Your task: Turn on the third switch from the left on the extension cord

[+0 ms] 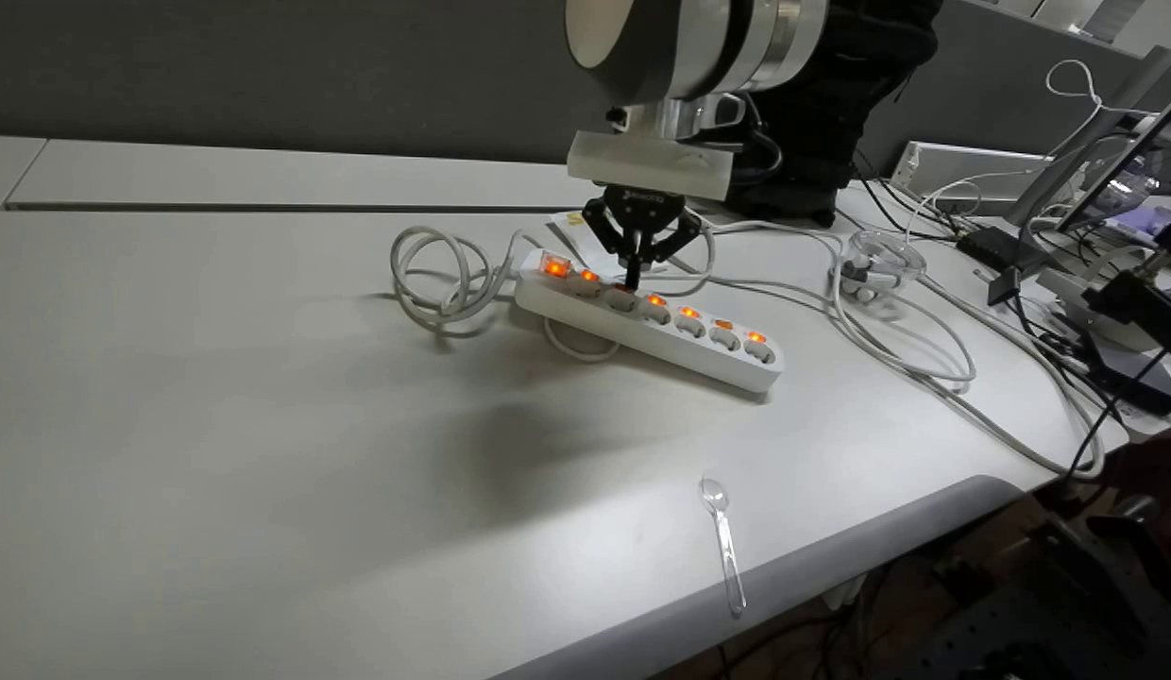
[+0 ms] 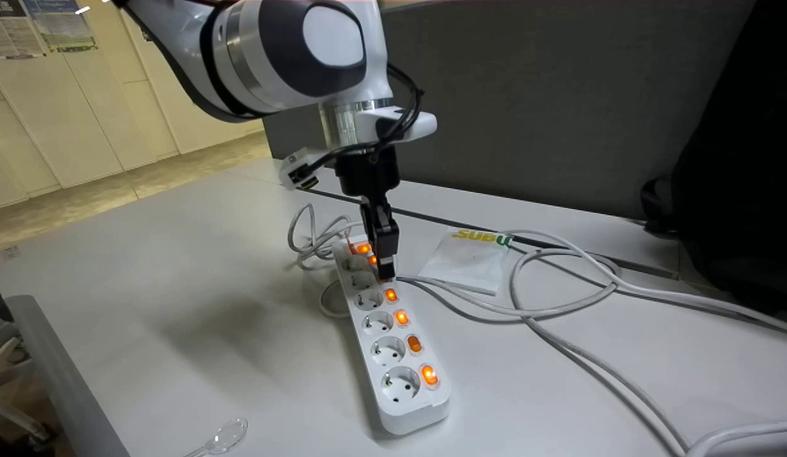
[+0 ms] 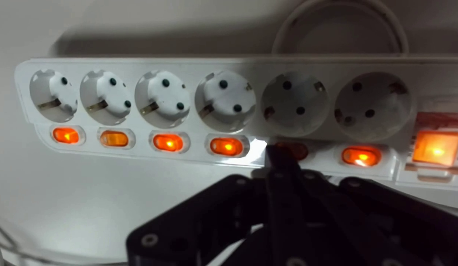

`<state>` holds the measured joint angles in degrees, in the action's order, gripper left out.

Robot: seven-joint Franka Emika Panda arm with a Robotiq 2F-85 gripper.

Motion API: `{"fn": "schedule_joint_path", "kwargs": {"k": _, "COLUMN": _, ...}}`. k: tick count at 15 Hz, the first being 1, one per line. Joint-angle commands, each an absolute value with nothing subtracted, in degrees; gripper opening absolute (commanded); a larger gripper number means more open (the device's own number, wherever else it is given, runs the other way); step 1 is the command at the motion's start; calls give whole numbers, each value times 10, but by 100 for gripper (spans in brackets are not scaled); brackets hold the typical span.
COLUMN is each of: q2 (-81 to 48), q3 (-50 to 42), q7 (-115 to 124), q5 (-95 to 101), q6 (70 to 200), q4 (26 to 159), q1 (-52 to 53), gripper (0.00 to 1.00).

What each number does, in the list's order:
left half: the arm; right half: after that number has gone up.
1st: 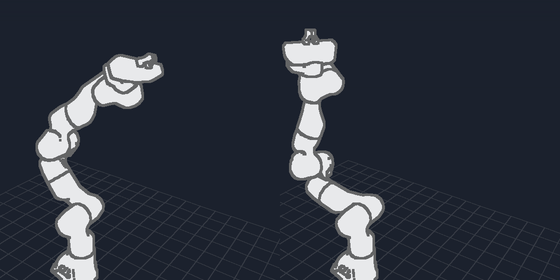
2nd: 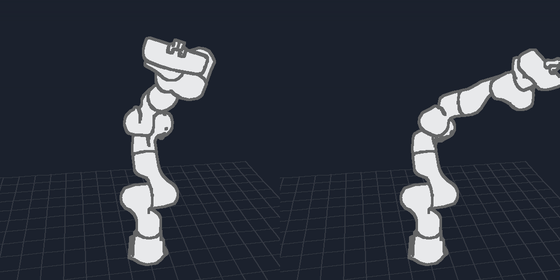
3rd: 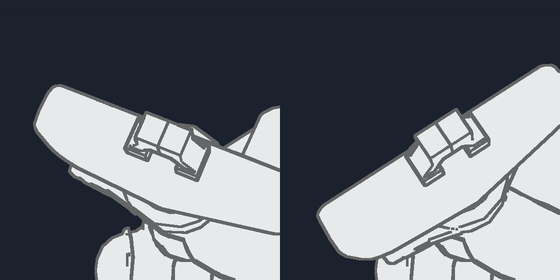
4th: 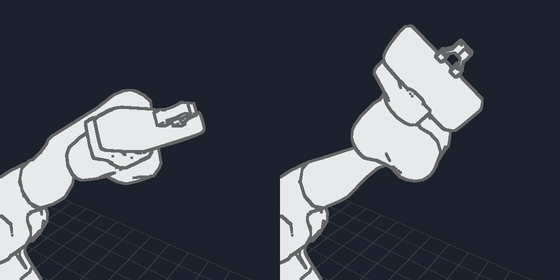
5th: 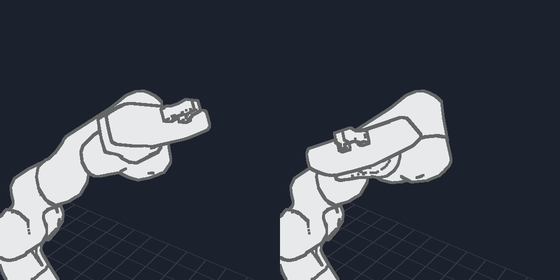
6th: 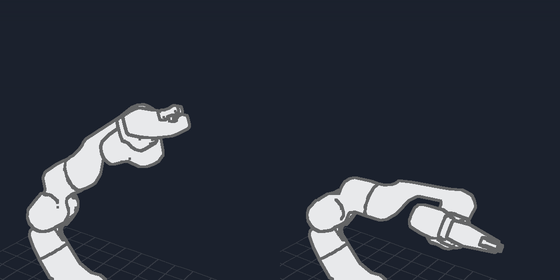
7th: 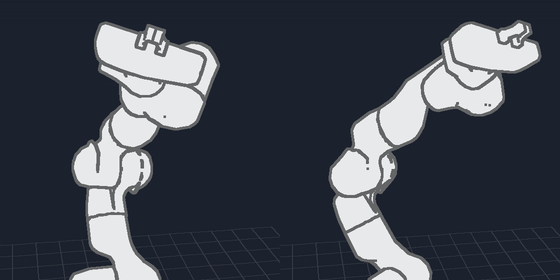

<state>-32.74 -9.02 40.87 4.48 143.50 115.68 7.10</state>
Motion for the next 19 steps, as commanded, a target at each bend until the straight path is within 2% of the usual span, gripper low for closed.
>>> {"fn": "schedule_joint_path", "kwargs": {"k": 1, "q2": -338, "q3": -96, "q7": 424, "q5": 39, "q6": 1420, "q4": 1138, "q1": 80, "gripper": 0}}
{"fn": "schedule_joint_path", "kwargs": {"k": 19, "q2": -392, "q3": -98, "q7": 456, "q5": 20, "q6": 1344, "q4": 1079, "q1": 66, "gripper": 0}}
